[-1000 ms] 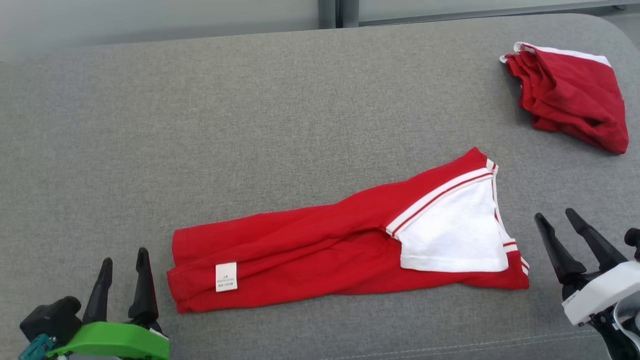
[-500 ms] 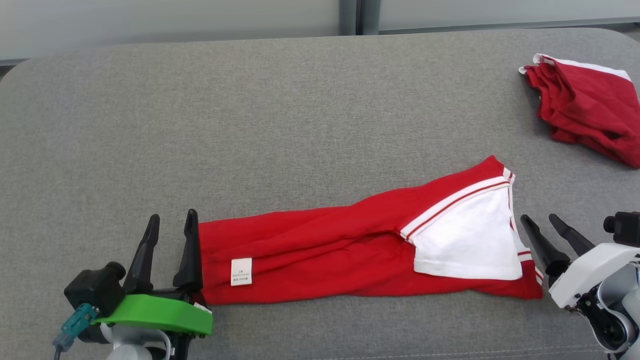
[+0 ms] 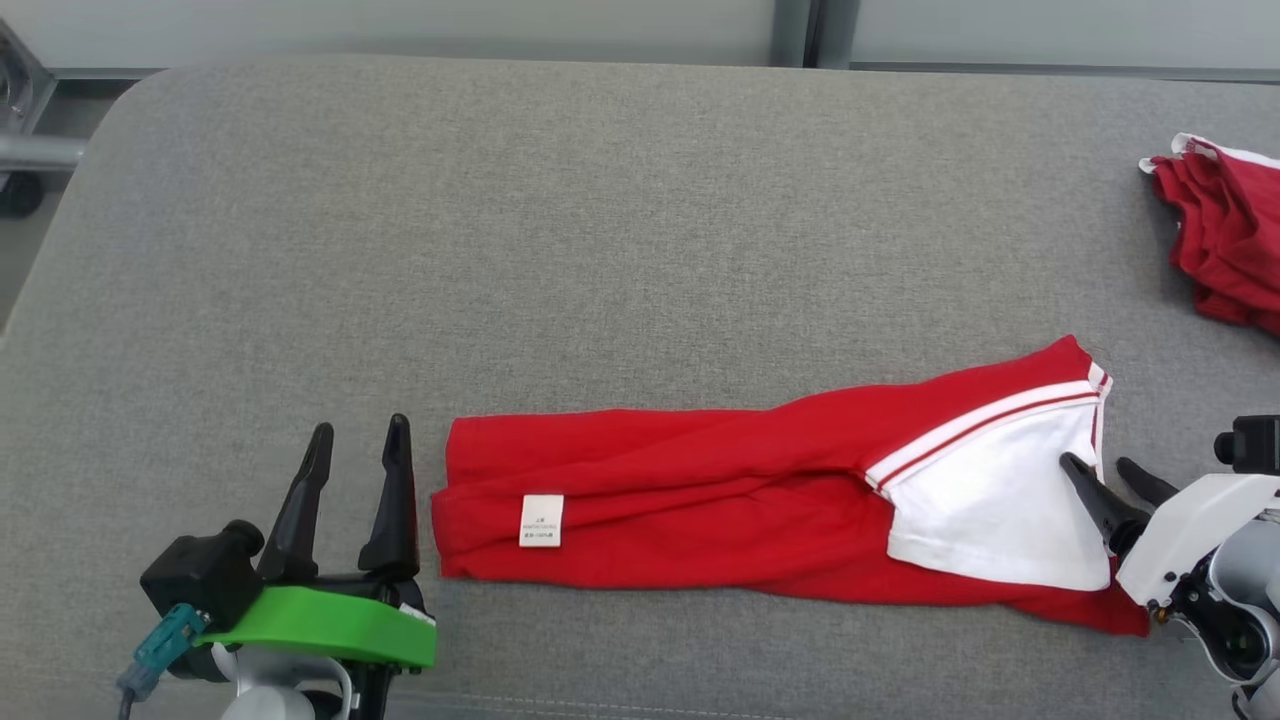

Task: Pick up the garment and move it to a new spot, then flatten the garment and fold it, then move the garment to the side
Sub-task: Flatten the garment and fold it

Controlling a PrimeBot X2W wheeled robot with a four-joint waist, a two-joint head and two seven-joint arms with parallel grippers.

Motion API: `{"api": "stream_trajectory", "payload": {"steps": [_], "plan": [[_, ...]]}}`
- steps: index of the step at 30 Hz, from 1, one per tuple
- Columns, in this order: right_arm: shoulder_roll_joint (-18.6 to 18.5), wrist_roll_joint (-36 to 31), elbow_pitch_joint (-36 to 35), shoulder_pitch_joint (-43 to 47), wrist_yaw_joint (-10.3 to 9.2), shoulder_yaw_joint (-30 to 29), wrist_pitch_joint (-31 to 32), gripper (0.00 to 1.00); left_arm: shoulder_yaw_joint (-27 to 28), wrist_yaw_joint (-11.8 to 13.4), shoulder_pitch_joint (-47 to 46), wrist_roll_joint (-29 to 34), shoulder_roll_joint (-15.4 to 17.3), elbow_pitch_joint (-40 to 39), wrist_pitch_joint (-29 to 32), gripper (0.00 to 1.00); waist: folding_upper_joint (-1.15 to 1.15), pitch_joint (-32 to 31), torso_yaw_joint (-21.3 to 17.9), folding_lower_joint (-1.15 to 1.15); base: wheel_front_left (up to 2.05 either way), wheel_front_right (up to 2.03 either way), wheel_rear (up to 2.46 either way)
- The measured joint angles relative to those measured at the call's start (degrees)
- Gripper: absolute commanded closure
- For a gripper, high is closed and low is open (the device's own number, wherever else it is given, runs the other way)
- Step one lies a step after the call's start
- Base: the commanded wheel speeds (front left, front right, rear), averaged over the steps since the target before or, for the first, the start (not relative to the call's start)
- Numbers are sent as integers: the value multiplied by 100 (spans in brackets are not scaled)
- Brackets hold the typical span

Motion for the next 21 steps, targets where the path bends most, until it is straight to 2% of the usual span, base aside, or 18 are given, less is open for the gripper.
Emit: {"api": "stream_trajectory", "payload": {"steps": [3, 5, 6, 7, 8, 9, 21], "plan": [[38, 64, 44, -132, 1, 69, 111, 0, 47, 3, 3, 1, -1, -42, 0, 0, 0, -10, 59, 0, 0, 0, 0], [124, 69, 45, -215, 4, 159, 191, 55, 52, 3, 8, 10, -3, -57, 0, 0, 0, -21, 66, 0, 0, 0, 0], [131, 68, 40, -222, 7, 200, 196, 69, 53, 4, 13, 10, -3, -59, 0, 0, 0, -23, 64, 0, 0, 0, 0], [131, 64, 35, -233, 7, 221, 196, 76, 56, 7, 14, 10, -3, -60, 0, 0, 0, -26, 60, 0, 0, 0, 0], [129, 63, 32, -250, 7, 235, 196, 92, 58, 7, 14, 11, -3, -63, 0, 0, 0, -28, 56, 0, 0, 0, 0], [129, 62, 29, -275, 7, 249, 194, 100, 63, 7, 15, 13, -3, -68, 0, 0, 0, -31, 49, 0, 0, 0, 0], [40, 142, -102, -583, 10, 223, 138, 100, 244, 16, 116, 44, 1, -118, -1, 0, 0, -71, -210, 0, 0, 0, 0]]}}
